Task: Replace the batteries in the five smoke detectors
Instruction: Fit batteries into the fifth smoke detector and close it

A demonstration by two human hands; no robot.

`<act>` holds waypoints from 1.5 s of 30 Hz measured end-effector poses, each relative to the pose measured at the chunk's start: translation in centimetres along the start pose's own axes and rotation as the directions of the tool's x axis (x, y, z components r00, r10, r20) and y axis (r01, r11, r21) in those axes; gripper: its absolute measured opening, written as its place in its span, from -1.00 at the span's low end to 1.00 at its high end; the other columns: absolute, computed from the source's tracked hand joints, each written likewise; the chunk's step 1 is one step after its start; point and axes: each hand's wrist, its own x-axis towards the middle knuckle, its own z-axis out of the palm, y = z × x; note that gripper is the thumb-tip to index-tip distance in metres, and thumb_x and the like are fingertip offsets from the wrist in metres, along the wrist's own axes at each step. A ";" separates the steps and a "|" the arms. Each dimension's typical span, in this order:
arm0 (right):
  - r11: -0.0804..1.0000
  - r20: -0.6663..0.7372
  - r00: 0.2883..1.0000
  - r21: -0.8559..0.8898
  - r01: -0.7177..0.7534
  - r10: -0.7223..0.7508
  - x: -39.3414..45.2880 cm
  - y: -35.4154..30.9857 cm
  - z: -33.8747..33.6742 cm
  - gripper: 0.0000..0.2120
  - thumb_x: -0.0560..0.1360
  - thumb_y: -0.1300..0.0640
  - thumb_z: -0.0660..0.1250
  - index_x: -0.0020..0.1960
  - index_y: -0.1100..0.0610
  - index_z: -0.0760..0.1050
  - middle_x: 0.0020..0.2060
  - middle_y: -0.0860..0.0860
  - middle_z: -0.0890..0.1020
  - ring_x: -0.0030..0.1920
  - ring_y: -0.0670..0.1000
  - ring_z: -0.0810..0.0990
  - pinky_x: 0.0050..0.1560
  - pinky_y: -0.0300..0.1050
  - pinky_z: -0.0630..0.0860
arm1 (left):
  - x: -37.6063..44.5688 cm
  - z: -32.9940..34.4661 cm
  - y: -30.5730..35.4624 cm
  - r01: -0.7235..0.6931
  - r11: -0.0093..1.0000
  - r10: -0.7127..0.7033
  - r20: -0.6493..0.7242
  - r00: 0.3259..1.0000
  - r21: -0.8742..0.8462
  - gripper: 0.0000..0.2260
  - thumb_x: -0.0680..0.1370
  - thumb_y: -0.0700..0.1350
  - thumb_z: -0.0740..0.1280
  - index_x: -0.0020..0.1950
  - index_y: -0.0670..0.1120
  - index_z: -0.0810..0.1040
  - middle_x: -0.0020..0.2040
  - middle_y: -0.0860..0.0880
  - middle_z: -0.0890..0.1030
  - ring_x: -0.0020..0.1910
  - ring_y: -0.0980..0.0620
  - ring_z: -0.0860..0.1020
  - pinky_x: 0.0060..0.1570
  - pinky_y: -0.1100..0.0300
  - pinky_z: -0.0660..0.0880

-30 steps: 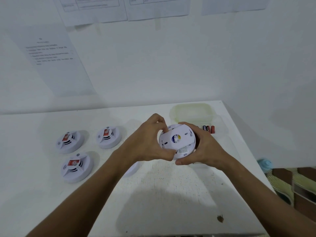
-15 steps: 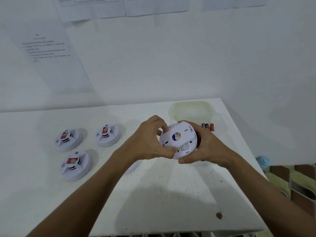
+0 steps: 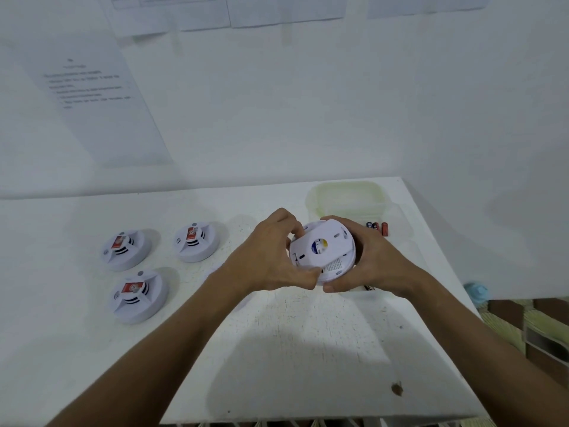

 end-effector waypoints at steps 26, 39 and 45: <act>1.000 -0.009 1.000 -0.021 0.013 -0.013 0.0 0.3 0.4 -0.14 0.14 0.34 0.69 0.35 0.00 0.45 0.10 -0.13 0.66 0.13 -0.05 0.64 0.03 -0.17 0.63 | -1.0 -0.7 -0.6 0.057 0.990 -0.078 -0.158 0.984 -0.128 -0.65 0.15 0.23 0.44 -0.16 0.14 0.52 -0.08 0.07 0.61 -0.09 0.14 0.62 -0.23 0.19 0.63; 0.995 0.000 0.997 0.058 -0.082 0.083 -3.7 2.3 -4.8 -0.05 0.14 0.36 0.68 0.43 0.00 0.39 0.26 -0.02 0.59 0.28 0.03 0.56 0.17 -0.01 0.62 | -4.3 5.1 -4.0 0.208 0.958 -0.227 0.078 0.971 0.198 -0.68 0.24 0.18 0.38 -0.30 0.04 0.31 -0.23 0.07 0.42 -0.20 0.06 0.45 -0.32 0.29 0.34; 0.997 0.034 0.998 0.045 -0.063 0.062 -3.9 2.3 -4.3 -0.10 0.13 0.27 0.66 0.40 -0.05 0.41 0.27 -0.05 0.56 0.29 0.00 0.53 0.15 -0.13 0.60 | -4.5 5.8 -4.5 0.251 0.932 -0.288 0.114 0.951 0.262 -0.65 0.33 0.07 0.45 -0.03 -0.09 0.47 -0.03 0.03 0.43 -0.07 0.06 0.46 -0.18 0.28 0.40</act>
